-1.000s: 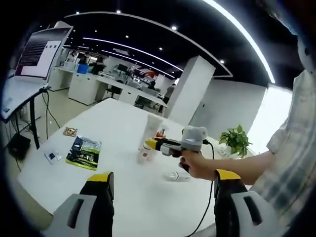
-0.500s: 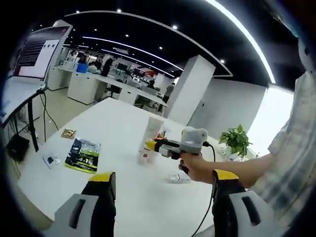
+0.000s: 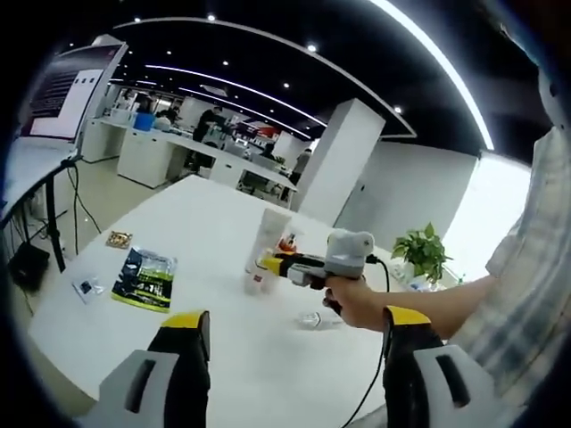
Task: Arrange the skincare products in the storage area until every visible bottle or jar stands upright without overlapping.
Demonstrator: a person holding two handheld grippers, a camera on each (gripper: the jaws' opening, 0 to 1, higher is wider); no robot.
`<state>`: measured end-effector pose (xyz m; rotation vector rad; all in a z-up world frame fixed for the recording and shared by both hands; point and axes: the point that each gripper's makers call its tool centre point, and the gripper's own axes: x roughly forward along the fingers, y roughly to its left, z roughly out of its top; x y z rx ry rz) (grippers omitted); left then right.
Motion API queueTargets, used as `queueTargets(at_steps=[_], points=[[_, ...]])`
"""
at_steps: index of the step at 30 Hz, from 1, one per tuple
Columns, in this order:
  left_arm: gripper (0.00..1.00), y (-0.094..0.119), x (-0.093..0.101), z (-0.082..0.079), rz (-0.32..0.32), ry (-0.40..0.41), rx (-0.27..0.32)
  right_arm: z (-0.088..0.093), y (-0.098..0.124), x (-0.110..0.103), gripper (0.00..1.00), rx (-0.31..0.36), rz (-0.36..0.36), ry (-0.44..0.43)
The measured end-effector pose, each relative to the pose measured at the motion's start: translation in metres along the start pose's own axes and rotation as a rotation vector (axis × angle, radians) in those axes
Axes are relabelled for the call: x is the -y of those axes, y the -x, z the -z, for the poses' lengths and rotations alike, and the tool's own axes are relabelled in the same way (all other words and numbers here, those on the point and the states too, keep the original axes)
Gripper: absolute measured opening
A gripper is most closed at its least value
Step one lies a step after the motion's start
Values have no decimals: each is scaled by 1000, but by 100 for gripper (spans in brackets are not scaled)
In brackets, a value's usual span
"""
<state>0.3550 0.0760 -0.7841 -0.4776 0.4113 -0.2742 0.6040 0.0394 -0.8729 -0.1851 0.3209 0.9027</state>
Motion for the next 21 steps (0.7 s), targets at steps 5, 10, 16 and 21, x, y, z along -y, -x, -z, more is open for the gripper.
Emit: queueTargets(at_steps=[5, 10, 16, 21], points=[[80, 0, -1, 7, -5, -8, -23, 1, 0, -3, 24, -4, -15, -4], [80, 3, -2, 7, -3, 9, -20, 10, 3, -2, 25, -29, -9, -53], [80, 4, -5, 9, -4, 31, -15, 44, 10, -3, 24, -162, 4, -172], [79, 6, -4, 14, 3, 41, -26, 68, 3, -18, 19, -259, -34, -301]])
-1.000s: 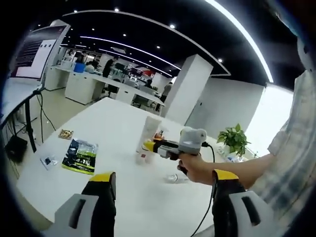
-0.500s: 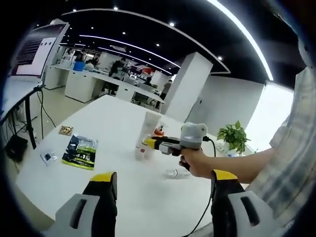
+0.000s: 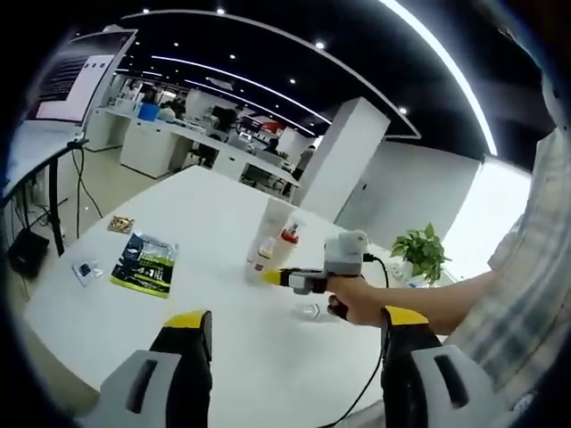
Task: Arrange the skincare products in the storage area until every visible bottle or jar stands upright without overlapping.
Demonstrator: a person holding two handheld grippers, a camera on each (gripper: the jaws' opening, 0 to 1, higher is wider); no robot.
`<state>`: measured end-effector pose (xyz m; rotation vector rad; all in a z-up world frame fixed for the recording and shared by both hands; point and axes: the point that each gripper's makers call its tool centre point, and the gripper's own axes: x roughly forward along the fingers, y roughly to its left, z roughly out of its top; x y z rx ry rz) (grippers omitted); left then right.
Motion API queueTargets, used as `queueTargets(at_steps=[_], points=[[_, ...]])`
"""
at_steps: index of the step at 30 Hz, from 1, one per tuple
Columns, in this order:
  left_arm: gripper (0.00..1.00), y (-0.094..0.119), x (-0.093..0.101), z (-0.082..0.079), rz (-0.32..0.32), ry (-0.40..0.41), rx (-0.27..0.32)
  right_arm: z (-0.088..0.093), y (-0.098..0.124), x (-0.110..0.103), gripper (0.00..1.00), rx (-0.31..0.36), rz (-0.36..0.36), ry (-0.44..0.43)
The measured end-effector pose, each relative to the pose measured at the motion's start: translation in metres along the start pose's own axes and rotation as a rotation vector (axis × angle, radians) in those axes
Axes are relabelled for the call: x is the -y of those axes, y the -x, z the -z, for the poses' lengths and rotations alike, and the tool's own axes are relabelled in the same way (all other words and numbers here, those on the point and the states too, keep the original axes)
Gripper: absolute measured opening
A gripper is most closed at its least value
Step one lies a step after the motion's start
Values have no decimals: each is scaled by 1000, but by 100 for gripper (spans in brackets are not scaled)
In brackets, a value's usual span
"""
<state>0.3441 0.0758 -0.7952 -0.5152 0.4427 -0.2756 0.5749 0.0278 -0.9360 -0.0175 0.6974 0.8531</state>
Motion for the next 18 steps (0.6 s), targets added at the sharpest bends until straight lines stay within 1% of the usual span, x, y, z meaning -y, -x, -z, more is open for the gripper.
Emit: queueTargets(at_steps=[1, 2, 3, 5, 6, 10, 12, 18], points=[[79, 1, 0, 0, 0, -1, -2, -1, -3, -2, 18, 3, -9, -38], [79, 3, -1, 1, -4, -1, -3, 0, -6, -3, 18, -14, -16, -91], [79, 4, -2, 1, -9, 0, -2, 3, -7, -5, 17, -43, -21, -114], [79, 8, -5, 2, -18, 9, 2, -4, -10, -13, 14, -8, -49, -117], [79, 10, -7, 3, -26, 14, 6, -3, -11, -15, 14, -18, -46, -112], [79, 17, -13, 4, -49, 34, 16, -4, -15, -17, 15, -17, -53, -100], [79, 20, -15, 5, -60, 35, 20, -6, -18, -15, 16, -11, -51, -122], [79, 29, -23, 5, -87, 61, 41, -6, -21, -15, 17, -12, -46, -133]])
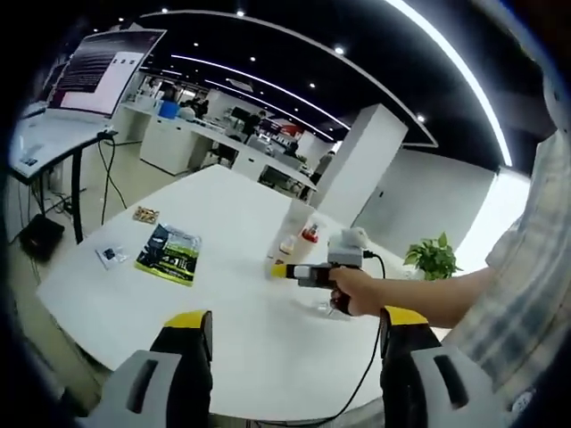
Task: Arrange the skincare products in the storage area until every visible bottle or jar stands upright without overlapping.
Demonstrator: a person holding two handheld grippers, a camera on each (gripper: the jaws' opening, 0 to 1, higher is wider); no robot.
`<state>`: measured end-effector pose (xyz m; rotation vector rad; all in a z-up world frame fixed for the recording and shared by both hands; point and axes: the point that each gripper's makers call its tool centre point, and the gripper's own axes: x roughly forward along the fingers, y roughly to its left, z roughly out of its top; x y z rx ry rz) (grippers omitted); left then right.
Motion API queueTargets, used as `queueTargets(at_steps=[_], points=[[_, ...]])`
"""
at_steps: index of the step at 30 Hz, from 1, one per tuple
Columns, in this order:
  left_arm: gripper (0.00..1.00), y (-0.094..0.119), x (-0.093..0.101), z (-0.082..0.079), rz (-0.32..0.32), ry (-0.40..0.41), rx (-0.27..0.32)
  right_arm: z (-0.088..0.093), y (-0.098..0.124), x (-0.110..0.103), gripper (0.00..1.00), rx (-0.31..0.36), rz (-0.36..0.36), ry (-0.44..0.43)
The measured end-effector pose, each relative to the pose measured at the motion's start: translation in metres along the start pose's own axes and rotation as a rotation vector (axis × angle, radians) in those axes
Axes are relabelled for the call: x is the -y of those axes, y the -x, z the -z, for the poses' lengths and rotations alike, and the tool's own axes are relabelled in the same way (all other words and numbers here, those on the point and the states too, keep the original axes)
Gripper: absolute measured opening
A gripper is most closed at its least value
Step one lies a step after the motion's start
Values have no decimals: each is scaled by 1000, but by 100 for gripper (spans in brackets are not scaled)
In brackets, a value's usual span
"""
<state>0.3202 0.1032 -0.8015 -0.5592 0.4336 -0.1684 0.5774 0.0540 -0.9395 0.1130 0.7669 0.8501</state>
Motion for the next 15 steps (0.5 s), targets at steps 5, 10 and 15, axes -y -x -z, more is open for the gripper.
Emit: queueTargets(at_steps=[5, 10, 15], points=[[79, 1, -3, -1, -8, 4, 5, 2, 0, -4, 17, -7, -13, 18], [79, 1, -4, -4, -8, 7, 13, -2, 0, -8, 16, 4, -23, 31], [79, 2, -2, -1, -5, 7, 21, -10, 1, -8, 17, 24, -21, 52]])
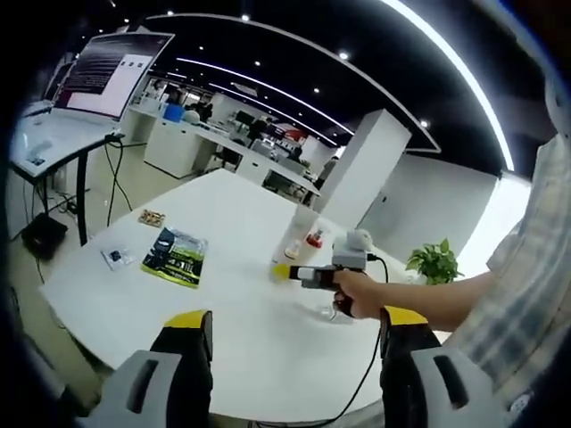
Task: Arrange the skincare products in the storage area until every visible bottle or jar stands upright without overlapping.
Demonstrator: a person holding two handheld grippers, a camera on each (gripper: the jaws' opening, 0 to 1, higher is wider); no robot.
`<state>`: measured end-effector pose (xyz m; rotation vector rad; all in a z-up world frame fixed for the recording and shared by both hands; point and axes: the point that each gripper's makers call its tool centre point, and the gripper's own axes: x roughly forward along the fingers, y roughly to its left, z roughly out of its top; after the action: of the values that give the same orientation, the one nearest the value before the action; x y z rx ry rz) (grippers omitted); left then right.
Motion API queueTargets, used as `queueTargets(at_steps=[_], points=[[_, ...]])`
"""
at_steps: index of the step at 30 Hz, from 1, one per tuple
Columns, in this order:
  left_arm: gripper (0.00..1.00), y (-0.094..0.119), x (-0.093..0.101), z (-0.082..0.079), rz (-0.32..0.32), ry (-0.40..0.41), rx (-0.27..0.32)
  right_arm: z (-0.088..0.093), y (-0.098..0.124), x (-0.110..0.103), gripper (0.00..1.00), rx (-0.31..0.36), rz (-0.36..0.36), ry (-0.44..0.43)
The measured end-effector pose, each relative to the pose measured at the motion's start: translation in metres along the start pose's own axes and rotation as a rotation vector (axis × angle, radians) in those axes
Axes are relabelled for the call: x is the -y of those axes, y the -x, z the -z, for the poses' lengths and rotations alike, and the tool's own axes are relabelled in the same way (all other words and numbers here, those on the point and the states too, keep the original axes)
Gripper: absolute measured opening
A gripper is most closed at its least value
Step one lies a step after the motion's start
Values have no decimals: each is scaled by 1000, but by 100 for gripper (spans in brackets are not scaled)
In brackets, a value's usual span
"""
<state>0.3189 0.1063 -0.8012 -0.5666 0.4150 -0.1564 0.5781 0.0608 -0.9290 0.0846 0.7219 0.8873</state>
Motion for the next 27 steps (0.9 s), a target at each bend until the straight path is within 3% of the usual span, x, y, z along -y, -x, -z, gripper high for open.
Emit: queueTargets(at_steps=[4, 8, 11, 17, 22, 27], points=[[79, 1, -1, 5, -2, 10, -12, 2, 0, 0, 17, -8, -5, 16], [78, 3, -1, -1, 1, 3, 7, -1, 1, 2, 17, -2, 0, 21], [78, 4, -1, 0, 2, 1, 4, -3, 1, 3, 17, -16, 12, 70], [77, 2, -1, -1, 5, -2, 5, -10, 6, -10, 17, -5, -9, 63], [77, -4, 3, -2, 21, -7, 10, 2, 15, -11, 18, -14, -26, 66], [77, -9, 6, 4, 41, 2, -5, 14, 43, -9, 26, -31, -52, 241]])
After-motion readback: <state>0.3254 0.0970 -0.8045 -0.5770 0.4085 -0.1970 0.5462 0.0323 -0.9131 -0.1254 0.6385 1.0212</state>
